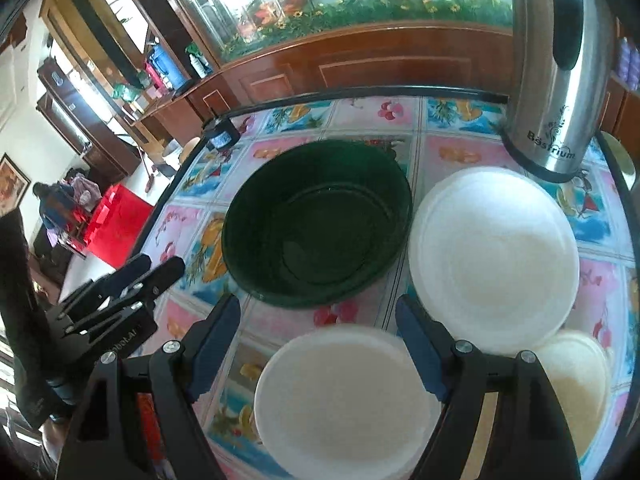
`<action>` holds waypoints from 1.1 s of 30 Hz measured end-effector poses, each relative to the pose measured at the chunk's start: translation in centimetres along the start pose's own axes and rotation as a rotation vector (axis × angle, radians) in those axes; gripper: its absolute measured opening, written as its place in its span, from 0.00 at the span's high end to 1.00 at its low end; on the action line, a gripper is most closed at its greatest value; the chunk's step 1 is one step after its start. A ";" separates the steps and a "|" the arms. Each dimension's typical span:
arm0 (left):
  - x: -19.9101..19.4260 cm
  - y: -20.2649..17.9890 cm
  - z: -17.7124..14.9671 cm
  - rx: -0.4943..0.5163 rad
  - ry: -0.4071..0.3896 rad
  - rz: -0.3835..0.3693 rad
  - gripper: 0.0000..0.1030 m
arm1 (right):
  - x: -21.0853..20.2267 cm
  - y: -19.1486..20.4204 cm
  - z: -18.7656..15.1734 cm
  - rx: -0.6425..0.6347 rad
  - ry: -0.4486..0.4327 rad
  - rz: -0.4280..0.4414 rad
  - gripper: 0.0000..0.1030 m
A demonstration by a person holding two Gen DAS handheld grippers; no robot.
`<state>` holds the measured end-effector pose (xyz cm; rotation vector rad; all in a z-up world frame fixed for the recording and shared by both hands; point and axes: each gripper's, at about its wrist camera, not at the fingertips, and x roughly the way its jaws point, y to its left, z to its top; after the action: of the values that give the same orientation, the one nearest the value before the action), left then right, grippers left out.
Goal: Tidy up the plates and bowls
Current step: 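Grasp the rim of the dark green basin with both tools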
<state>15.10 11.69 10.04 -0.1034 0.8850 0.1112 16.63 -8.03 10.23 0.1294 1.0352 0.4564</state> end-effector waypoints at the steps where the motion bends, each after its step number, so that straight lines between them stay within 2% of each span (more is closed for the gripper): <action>1: 0.2 -0.1 0.2 -0.002 0.000 -0.001 0.50 | 0.1 -0.1 0.6 0.000 -0.003 -0.002 0.22; 4: 0.9 -0.4 0.5 -0.007 0.011 -0.008 0.50 | 0.6 -0.5 2.4 -0.009 -0.015 -0.006 0.22; 11: 2.6 -1.1 1.3 0.002 0.026 0.000 0.50 | 4.2 -1.6 5.9 -0.066 0.031 -0.059 0.22; 15: 4.1 -1.5 1.5 0.015 0.051 0.012 0.50 | 6.5 -2.7 6.8 -0.072 0.064 -0.074 0.23; 19: 5.5 -1.7 1.6 0.006 0.069 0.021 0.50 | 8.1 -2.4 7.1 -0.112 0.097 -0.082 0.28; 22: 6.3 -2.0 1.4 0.013 0.090 0.017 0.50 | 9.1 -2.2 7.0 -0.149 0.125 -0.111 0.37; 24: 7.0 -2.0 1.2 0.012 0.108 0.018 0.50 | 9.4 -2.3 6.7 -0.167 0.138 -0.131 0.47; 26: 7.7 -2.0 0.8 0.007 0.130 0.004 0.50 | 9.2 -2.6 6.5 -0.159 0.143 -0.108 0.61; 27: 7.9 -1.8 0.6 0.002 0.136 -0.011 0.50 | 9.2 -2.8 6.4 -0.152 0.147 -0.098 0.64; 29: 8.1 -1.5 0.2 -0.006 0.145 -0.032 0.55 | 8.9 -2.8 6.0 -0.155 0.151 -0.090 0.67; 30: 8.1 -1.3 0.0 -0.006 0.154 -0.041 0.68 | 8.8 -2.7 5.8 -0.155 0.153 -0.088 0.67; 33: 8.0 -1.0 -0.4 0.010 0.165 -0.023 0.74 | 8.3 -2.2 5.3 -0.151 0.157 -0.041 0.67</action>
<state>19.94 11.08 3.58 -0.1145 1.0489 0.0775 25.34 -5.89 5.56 -0.0634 1.1511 0.5115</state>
